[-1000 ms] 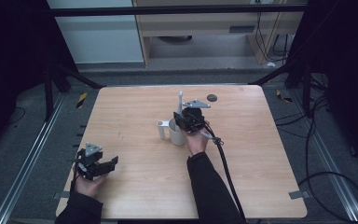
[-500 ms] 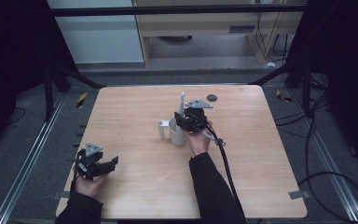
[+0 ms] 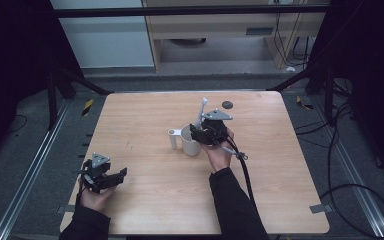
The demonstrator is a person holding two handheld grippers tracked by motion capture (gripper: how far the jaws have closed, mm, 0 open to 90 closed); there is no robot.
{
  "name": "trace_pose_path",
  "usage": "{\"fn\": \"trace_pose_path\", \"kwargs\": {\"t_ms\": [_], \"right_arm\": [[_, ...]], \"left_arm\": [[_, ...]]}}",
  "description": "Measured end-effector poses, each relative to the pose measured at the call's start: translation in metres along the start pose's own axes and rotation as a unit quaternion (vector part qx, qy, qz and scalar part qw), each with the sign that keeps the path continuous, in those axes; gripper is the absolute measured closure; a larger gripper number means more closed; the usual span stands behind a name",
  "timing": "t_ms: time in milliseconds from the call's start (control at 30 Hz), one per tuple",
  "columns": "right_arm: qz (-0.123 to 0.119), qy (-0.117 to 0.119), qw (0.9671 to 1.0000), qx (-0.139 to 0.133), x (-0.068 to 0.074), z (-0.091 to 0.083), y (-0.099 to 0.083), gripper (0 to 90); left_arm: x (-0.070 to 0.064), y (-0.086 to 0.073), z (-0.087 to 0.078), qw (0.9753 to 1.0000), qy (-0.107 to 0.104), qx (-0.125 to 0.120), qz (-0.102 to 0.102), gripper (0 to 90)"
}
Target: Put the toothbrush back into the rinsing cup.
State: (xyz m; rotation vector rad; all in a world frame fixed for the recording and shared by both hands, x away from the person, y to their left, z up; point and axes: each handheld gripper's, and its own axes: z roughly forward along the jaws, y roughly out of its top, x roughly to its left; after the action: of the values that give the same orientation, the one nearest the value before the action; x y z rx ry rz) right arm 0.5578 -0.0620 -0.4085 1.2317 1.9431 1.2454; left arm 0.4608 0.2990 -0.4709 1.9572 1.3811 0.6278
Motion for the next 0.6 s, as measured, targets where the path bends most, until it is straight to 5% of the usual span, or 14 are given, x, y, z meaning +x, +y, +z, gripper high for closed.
{"fn": "trace_pose_path", "kwargs": {"t_ms": [200, 600], "right_arm": [[-0.017, -0.020, 0.9997, -0.001, 0.002, -0.014, 0.000, 29.2], [-0.013, 0.010, 0.9997, 0.017, -0.014, -0.067, -0.017, 25.8]], "left_arm": [[0.000, 0.000, 0.000, 1.0000, 0.000, -0.001, 0.000, 30.4], [0.000, 0.000, -0.001, 1.0000, 0.001, 0.000, 0.000, 30.3]]}}
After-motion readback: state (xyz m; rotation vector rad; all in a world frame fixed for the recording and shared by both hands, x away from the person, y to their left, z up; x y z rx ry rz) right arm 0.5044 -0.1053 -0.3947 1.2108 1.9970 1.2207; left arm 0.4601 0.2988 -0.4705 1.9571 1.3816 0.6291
